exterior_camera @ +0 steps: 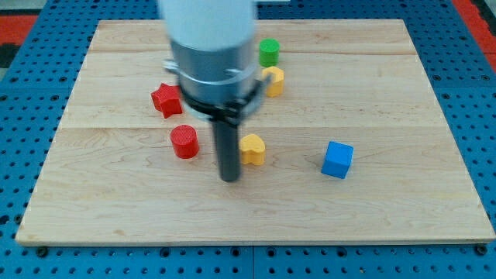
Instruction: Place red and green stars in a diagonal line
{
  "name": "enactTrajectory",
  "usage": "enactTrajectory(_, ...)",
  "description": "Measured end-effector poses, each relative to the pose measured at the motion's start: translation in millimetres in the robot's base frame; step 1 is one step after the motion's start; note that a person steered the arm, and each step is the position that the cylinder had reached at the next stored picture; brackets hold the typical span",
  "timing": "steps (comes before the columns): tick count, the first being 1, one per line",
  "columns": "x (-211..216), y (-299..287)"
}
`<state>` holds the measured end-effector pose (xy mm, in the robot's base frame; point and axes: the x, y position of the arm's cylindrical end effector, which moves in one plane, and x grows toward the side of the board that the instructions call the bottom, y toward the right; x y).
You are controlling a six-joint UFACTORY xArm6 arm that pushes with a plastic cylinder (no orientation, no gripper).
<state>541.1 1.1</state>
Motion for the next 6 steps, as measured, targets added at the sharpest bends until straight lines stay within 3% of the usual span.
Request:
enactTrajectory(1, 18.9, 78.5)
enactTrajectory(2, -5.9, 121.0)
enactTrajectory(5, -83.6, 148.6)
enactTrajectory(6, -109.7, 126.1)
